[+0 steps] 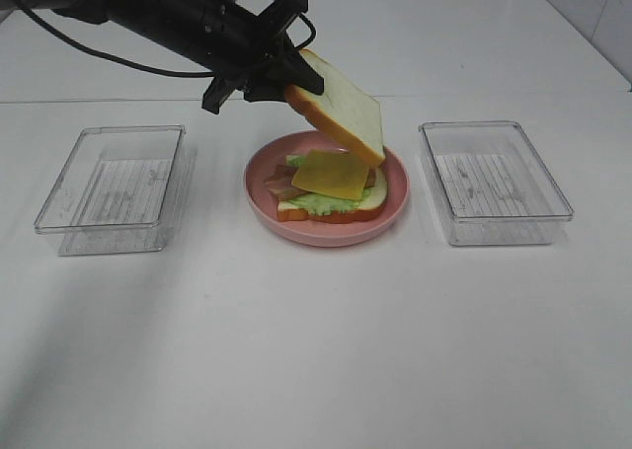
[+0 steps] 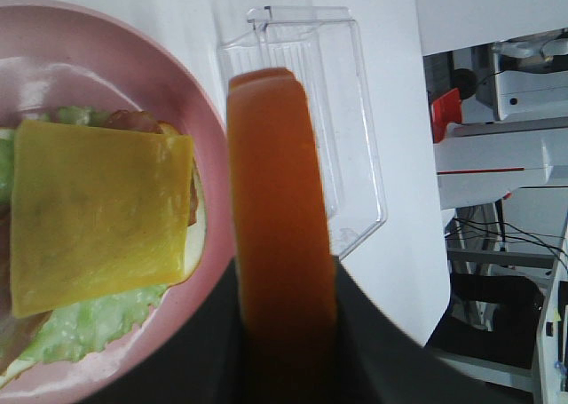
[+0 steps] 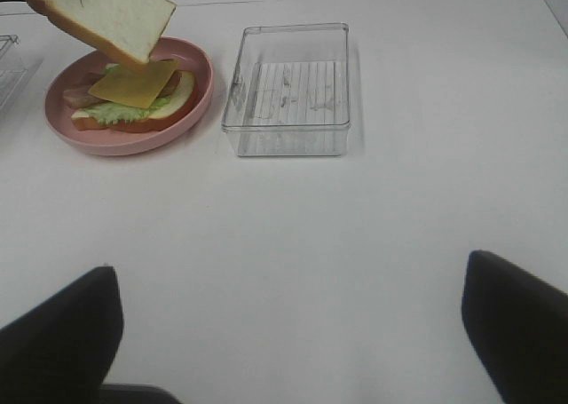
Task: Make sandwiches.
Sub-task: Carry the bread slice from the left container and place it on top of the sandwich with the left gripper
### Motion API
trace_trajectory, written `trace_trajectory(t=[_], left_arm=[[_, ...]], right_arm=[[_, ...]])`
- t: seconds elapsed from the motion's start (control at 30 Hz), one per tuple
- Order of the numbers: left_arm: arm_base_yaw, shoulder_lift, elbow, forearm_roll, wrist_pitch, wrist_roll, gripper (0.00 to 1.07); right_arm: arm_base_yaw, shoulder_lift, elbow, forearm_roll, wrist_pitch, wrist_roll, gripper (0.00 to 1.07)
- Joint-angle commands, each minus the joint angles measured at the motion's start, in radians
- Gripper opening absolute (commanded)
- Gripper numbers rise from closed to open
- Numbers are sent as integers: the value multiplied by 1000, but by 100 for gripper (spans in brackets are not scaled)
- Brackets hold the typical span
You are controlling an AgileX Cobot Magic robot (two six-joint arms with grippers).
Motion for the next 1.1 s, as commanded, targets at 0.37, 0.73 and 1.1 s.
trace_trajectory(t=[0.37, 0.73, 1.1], left_arm=[[-5, 55, 29, -134, -1, 120, 0], [-5, 107, 27, -155, 40, 142, 0], [-2, 132, 27, -151, -8, 187, 0]], right_arm=[[-5, -23, 1, 6, -5, -13, 98], [-5, -23, 1, 6, -5, -13, 98], [-5, -23, 1, 6, -5, -13, 98]])
